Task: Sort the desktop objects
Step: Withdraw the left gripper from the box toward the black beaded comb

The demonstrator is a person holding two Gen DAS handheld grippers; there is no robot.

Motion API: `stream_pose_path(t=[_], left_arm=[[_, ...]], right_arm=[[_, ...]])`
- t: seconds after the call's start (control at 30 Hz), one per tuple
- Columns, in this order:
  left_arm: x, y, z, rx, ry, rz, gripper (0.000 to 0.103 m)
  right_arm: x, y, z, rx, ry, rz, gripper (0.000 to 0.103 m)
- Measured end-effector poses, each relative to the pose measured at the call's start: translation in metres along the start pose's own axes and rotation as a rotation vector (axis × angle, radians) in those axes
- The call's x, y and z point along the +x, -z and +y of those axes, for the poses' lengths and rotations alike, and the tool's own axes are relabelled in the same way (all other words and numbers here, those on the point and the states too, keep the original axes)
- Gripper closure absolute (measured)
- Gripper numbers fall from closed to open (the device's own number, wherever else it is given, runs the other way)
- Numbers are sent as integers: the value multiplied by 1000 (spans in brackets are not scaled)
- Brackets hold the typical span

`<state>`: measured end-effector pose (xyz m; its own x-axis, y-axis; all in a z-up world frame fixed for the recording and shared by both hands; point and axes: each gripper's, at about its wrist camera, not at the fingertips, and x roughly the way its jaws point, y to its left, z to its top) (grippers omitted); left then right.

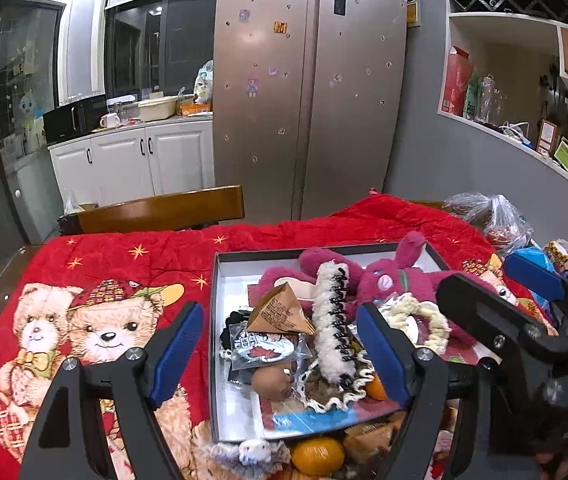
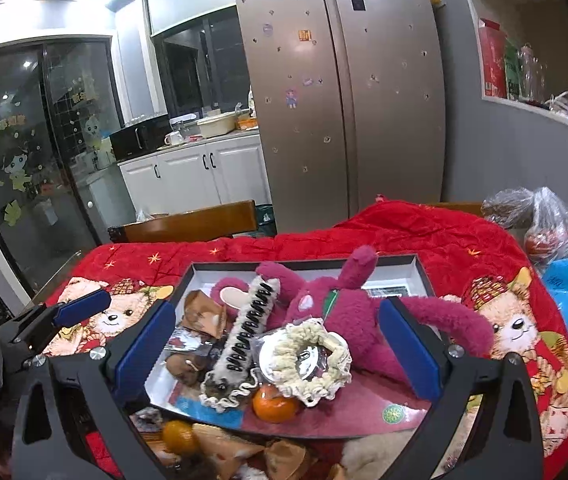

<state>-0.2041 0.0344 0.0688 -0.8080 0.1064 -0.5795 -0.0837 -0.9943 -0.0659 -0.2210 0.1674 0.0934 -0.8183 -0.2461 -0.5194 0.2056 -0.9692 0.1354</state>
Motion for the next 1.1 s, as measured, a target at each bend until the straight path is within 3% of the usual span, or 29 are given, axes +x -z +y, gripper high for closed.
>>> stream_pose_path(t=[0.3,0.53,0.77,1.1], left_arm=[[-71,-5,-1,-3,5,-77,22],[-126,8,10,-18,38,-166,20],[-136,39,12,-57,59,-98,20],[-128,93,14,-110,60,-15,20]], right_arm=[[-80,-13,17,-27,18,-80,0],[-146,-9,20,-37,-1,-162,0],[-196,22,25,-63,-37,-229,0],[-175,72,28,-92,-33,-119,0]])
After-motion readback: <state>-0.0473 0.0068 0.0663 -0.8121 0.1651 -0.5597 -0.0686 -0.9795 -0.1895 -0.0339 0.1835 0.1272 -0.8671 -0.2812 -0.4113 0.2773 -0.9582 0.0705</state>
